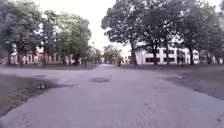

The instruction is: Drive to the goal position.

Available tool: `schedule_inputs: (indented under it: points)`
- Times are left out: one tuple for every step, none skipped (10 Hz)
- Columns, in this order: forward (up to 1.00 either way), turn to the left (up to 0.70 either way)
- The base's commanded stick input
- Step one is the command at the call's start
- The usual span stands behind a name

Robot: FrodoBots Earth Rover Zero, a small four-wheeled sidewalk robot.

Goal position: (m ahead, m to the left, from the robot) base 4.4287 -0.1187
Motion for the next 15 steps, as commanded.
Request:
schedule_inputs:
  points:
    - [0.45,0.0]
    - [0.45,0.0]
    - [0.45,0.0]
    - [0.45,0.0]
    - [0.45,0.0]
    - [0.45,0.0]
    - [0.45,0.0]
    - [0.45,0.0]
    - [0.45,0.0]
    - [0.45,0.0]
    - [0.45,0.0]
    - [0.45,0.0]
    - [0.45,0.0]
    - [0.45,0.0]
    - [0.45,0.0]
